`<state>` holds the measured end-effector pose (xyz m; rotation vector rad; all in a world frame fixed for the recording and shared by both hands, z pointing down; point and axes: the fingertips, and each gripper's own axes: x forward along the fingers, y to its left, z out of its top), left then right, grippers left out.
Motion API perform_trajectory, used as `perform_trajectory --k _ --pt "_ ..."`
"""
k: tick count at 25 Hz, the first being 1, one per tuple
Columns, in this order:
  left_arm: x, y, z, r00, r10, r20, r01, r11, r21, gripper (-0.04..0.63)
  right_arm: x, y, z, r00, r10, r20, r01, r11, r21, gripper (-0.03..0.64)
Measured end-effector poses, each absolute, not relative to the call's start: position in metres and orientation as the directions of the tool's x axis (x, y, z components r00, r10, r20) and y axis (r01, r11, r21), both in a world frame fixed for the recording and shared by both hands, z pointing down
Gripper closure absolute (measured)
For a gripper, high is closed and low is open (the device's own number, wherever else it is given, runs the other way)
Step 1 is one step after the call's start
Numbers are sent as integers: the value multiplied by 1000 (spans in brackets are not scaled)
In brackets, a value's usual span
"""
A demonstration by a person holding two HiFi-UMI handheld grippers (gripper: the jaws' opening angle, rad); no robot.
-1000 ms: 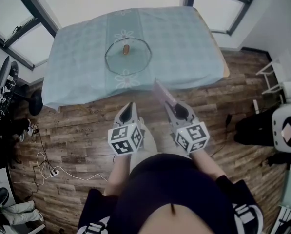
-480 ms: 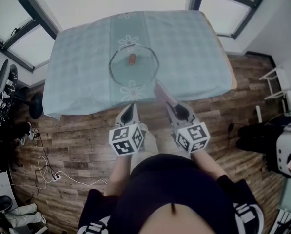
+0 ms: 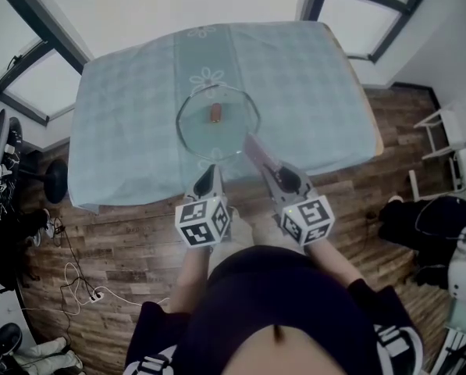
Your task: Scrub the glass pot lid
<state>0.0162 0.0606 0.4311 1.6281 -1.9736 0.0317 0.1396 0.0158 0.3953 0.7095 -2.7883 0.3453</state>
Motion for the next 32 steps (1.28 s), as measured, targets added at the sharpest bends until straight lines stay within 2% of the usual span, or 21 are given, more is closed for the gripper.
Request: perform_trajectory --k 17,32 --pt "-62 -6 440 -20 -888 459 -920 196 340 604 63 -42 396 -815 -490 310 -552 819 -158 538" --pt "-105 -38 449 1 -888 460 -918 181 352 604 27 -79 408 -799 -524 296 -581 800 -149 540"
